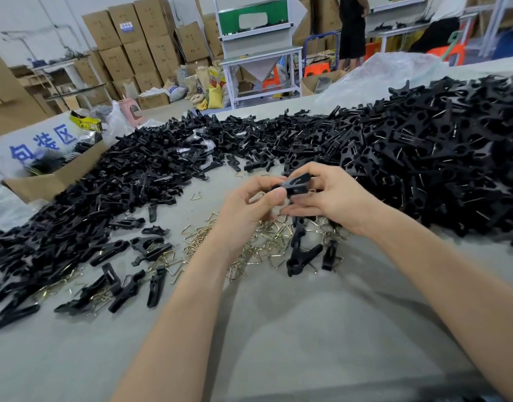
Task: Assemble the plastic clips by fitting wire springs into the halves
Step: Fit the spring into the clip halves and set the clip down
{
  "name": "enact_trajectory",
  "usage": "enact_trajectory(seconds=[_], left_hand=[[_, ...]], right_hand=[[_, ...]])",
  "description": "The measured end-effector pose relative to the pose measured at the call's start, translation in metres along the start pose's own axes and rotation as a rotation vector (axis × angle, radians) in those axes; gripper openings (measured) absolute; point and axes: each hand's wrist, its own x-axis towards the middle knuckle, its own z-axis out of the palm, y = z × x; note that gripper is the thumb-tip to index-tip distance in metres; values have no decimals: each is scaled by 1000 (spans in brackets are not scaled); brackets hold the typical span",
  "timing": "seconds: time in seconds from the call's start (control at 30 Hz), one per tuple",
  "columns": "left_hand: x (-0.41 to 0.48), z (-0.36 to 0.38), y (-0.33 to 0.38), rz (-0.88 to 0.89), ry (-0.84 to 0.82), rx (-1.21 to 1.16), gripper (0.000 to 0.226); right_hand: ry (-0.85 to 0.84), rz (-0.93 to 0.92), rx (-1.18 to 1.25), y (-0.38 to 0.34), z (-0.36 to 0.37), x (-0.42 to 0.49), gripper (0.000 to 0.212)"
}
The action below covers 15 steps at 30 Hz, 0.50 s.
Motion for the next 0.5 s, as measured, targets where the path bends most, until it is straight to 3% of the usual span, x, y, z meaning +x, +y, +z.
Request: enact_trajectory(seconds=[0.17, 0.37, 0.5], left_hand=[[2, 0, -2, -38, -70, -130, 21], [-2, 7, -2, -59, -234, -209, 16], [-1, 3, 0, -58, -183, -286, 17]], right_hand=[[99, -75, -44, 2, 2, 1, 18], [-29, -6, 108, 4, 4, 1, 42], [-51, 1, 79, 6, 4, 2, 44]])
